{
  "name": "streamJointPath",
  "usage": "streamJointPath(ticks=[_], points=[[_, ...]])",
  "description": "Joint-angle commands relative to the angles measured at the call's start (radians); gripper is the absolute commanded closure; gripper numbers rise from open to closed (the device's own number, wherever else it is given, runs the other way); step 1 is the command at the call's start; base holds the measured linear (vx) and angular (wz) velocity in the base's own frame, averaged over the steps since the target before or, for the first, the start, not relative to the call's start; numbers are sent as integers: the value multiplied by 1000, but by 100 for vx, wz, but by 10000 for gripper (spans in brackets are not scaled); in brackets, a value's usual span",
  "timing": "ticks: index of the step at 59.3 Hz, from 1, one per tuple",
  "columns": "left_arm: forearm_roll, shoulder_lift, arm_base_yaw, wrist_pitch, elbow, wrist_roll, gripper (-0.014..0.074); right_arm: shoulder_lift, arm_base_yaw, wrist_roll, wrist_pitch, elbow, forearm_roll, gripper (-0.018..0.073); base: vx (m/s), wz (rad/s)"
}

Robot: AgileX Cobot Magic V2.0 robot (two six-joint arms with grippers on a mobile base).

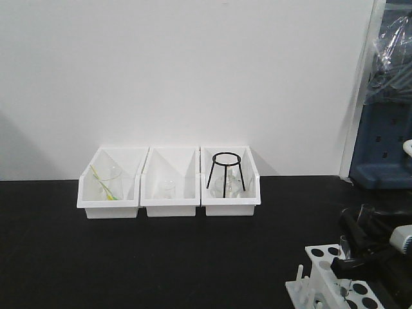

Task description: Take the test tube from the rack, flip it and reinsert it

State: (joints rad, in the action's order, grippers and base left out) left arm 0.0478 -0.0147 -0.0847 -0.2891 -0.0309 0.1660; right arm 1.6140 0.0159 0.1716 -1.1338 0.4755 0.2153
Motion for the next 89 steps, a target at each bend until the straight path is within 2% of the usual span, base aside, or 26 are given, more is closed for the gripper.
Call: streamJointPath(ticks=[1, 29, 62, 79, 89], points=[[-4, -12, 5, 87, -1, 0, 603, -18, -6, -20, -209, 28, 28, 565, 0, 0], [-4, -12, 5, 87, -1, 0, 603, 125, -6, -27, -209, 28, 74, 565, 0, 0], [-4, -12, 5, 87, -1, 0, 603, 129, -6, -103, -209, 30, 137, 565, 0, 0], [-4, -12, 5, 87, -1, 0, 603, 131, -6, -95, -209, 28, 137, 565, 0, 0], [-4, -12, 5, 87, -1, 0, 603, 150, -6, -49, -209, 28, 137, 565, 0, 0]])
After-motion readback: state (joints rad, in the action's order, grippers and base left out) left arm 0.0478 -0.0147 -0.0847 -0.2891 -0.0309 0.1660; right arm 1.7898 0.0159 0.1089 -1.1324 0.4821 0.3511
